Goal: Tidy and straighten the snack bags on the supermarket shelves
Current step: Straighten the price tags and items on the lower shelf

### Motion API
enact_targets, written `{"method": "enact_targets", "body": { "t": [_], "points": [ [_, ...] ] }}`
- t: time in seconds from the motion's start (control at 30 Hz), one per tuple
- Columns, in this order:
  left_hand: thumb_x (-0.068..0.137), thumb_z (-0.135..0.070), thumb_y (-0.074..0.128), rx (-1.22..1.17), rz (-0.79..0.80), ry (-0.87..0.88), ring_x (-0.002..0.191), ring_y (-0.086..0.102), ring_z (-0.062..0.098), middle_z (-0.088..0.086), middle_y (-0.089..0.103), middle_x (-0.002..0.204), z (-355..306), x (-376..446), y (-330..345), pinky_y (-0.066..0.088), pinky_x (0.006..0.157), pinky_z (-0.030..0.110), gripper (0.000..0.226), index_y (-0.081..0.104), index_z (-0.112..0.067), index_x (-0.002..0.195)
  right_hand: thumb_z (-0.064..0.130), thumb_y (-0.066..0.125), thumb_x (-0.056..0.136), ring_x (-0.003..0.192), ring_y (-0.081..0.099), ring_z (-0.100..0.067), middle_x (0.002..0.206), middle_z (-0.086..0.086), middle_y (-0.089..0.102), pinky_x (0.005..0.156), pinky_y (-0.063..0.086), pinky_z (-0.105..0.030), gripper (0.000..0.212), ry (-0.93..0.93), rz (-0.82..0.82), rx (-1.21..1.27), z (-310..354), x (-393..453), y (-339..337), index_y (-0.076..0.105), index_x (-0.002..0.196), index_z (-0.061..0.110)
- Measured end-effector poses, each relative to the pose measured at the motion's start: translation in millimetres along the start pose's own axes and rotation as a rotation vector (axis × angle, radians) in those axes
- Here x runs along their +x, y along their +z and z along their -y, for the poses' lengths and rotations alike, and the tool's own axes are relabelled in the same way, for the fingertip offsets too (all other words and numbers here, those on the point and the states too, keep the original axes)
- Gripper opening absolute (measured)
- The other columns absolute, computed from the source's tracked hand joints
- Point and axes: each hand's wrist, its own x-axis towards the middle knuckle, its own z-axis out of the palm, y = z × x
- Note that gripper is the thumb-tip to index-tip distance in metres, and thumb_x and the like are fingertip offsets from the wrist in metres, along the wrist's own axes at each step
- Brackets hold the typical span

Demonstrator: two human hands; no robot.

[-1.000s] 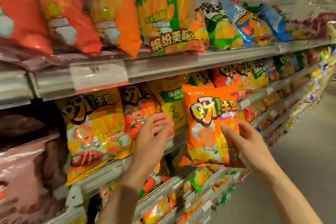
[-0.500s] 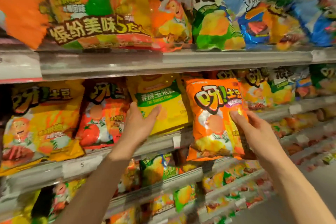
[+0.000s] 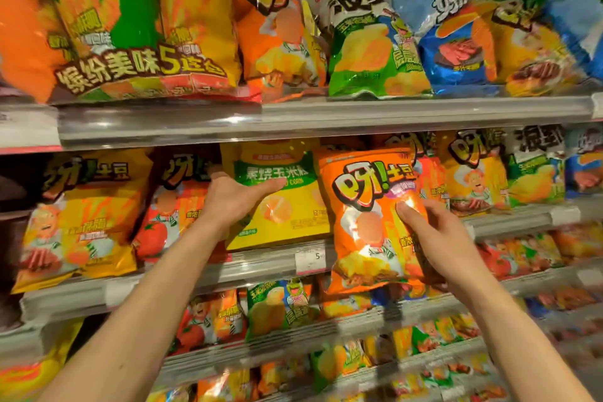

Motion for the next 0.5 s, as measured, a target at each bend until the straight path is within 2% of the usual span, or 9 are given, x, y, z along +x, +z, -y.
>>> {"method": "enact_targets", "body": {
  "t": [0.07, 0.13, 0.17, 0.27, 0.37, 0.4, 0.43, 0.5],
  "points": [
    [0.070, -0.054, 0.087, 0.003, -0.018, -0.010, 0.089, 0.052, 0.018, -0.003, 0.048, 0.085, -2.6, -5.1, -3.8, 0.044, 0.078, 0.034, 0.065, 0.040, -0.010, 0.081, 0.065, 0.067, 0.086, 0.110, 0.066, -0.016, 0.115, 0.007, 0.073, 0.097, 0.050, -0.037, 0.050, 0.008, -0.009, -0.016, -0.7, -0.9, 1.2, 0.067, 0.119, 0.028],
    [0.069, -0.054, 0.088, -0.033, -0.025, -0.006, 0.089, 0.053, 0.018, -0.001, 0.050, 0.089, -1.0, -8.2, -10.8, 0.044, 0.076, 0.033, 0.074, 0.042, -0.005, 0.100, 0.080, 0.064, 0.076, 0.116, 0.065, -0.018, 0.122, 0.007, 0.071, 0.106, 0.049, -0.047, 0.070, 0.011, -0.010, -0.030, -1.4, -1.0, 2.6, 0.065, 0.124, 0.030],
    [0.067, -0.056, 0.089, -0.051, -0.024, -0.003, 0.092, 0.056, 0.020, 0.003, 0.054, 0.095, 0.4, -9.4, -14.6, 0.046, 0.076, 0.034, 0.085, 0.043, -0.002, 0.114, 0.082, 0.063, 0.075, 0.115, 0.065, -0.016, 0.121, 0.009, 0.071, 0.106, 0.049, -0.047, 0.071, 0.005, -0.007, -0.035, 1.5, -2.6, 3.5, 0.065, 0.124, 0.030],
    [0.062, -0.057, 0.091, -0.076, -0.048, 0.024, 0.115, 0.058, 0.026, 0.009, 0.059, 0.114, 11.2, -10.8, -28.8, 0.049, 0.083, 0.037, 0.113, 0.036, 0.003, 0.140, 0.073, 0.063, 0.082, 0.113, 0.065, -0.011, 0.119, 0.013, 0.072, 0.104, 0.049, -0.042, 0.061, -0.015, 0.023, -0.037, 6.2, -4.7, 7.2, 0.066, 0.126, 0.030],
    [0.054, -0.060, 0.092, -0.096, -0.047, 0.044, 0.133, 0.049, 0.026, 0.009, 0.050, 0.145, 22.2, -16.4, -48.3, 0.045, 0.106, 0.041, 0.134, 0.021, -0.006, 0.155, 0.069, 0.062, 0.086, 0.108, 0.068, -0.014, 0.112, 0.011, 0.074, 0.098, 0.051, -0.040, 0.054, -0.033, 0.039, -0.054, 10.1, -5.6, 14.5, 0.067, 0.122, 0.029],
    [0.050, -0.062, 0.091, -0.088, -0.054, 0.054, 0.134, 0.049, 0.026, 0.007, 0.049, 0.148, 25.1, -19.1, -55.1, 0.045, 0.109, 0.043, 0.137, 0.021, -0.010, 0.156, 0.068, 0.062, 0.086, 0.105, 0.069, -0.014, 0.109, 0.011, 0.075, 0.096, 0.052, -0.040, 0.050, -0.033, 0.032, -0.055, 10.9, -4.9, 18.3, 0.068, 0.119, 0.030],
    [0.050, -0.062, 0.091, -0.089, -0.068, 0.080, 0.129, 0.052, 0.023, 0.002, 0.052, 0.143, 28.3, -22.4, -62.8, 0.046, 0.106, 0.041, 0.135, 0.024, -0.011, 0.155, 0.066, 0.063, 0.087, 0.103, 0.070, -0.013, 0.108, 0.011, 0.075, 0.096, 0.053, -0.041, 0.046, -0.034, 0.027, -0.055, 11.6, -4.0, 22.5, 0.068, 0.117, 0.031],
    [0.060, -0.050, 0.092, -0.110, -0.085, 0.102, 0.111, 0.055, 0.014, -0.014, 0.056, 0.115, 34.3, -29.1, -76.5, 0.044, 0.091, 0.032, 0.116, 0.030, -0.012, 0.151, 0.061, 0.064, 0.089, 0.101, 0.070, -0.011, 0.107, 0.012, 0.075, 0.095, 0.053, -0.042, 0.040, -0.051, 0.031, -0.069, 15.2, -2.5, 32.8, 0.068, 0.115, 0.032]
  ]
}}
